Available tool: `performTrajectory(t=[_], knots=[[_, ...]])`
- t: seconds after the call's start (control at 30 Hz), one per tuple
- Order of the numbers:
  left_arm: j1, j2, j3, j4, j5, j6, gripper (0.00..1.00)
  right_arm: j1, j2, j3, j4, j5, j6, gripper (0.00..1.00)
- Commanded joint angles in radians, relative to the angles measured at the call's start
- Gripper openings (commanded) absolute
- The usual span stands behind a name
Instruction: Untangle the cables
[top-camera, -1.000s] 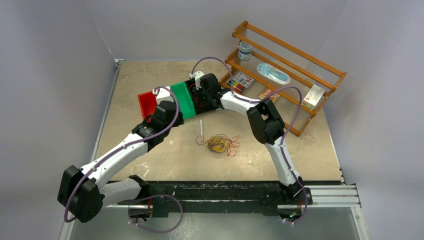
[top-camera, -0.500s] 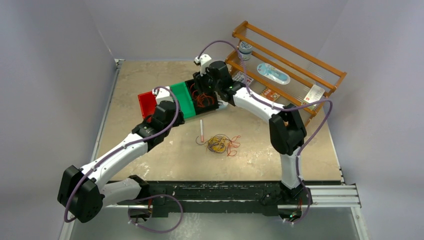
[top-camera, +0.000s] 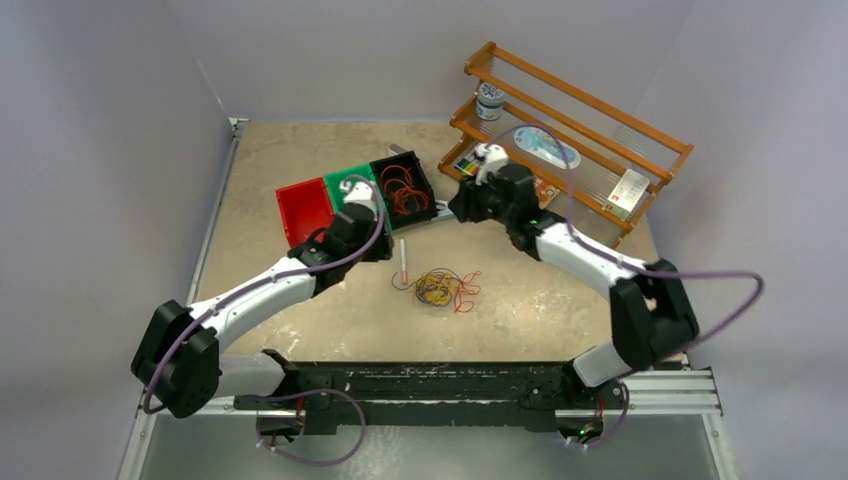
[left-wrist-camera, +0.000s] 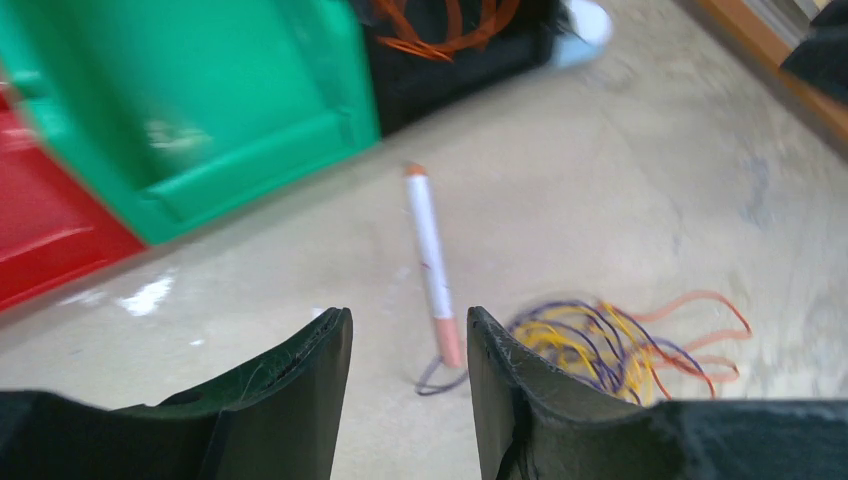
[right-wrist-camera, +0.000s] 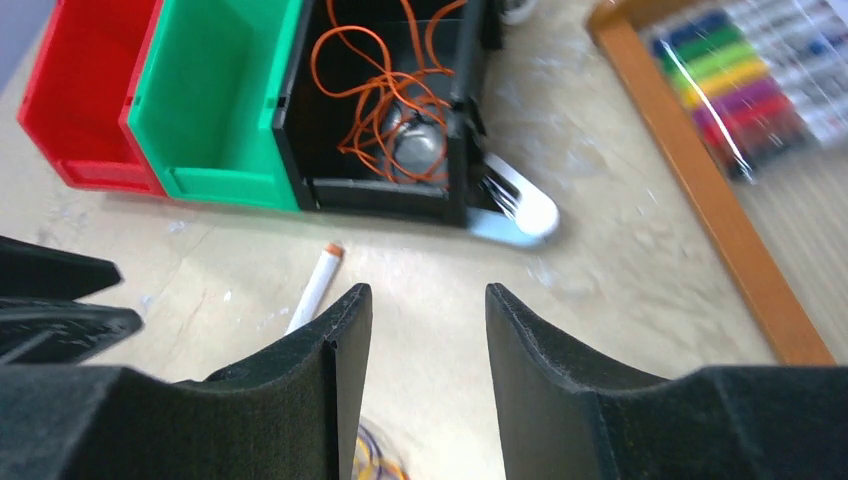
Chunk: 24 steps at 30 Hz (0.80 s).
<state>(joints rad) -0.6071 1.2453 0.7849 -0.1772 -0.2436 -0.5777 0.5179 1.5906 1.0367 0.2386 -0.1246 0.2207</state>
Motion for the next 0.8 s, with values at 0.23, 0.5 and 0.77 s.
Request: performTrajectory(t=[0.23,0.5,0.77], knots=[[-0.169,0.133,0.115,0.177,0.250,0.114,0.45,-0.113,-0.445,-0.303,-0.185,-0.070,0.166,0.51],[-0.209,0.246,0.128,0.210,0.281,0.167,0.47,-0.113,-0.595,-0.393,-0.314,-0.108,0.299,0.56],[-0.255,0.334,0.123,0.243,0.279,0.164,0.48,-0.113,-0.612,-0.506,-0.212,-0.120,0.295,0.68]])
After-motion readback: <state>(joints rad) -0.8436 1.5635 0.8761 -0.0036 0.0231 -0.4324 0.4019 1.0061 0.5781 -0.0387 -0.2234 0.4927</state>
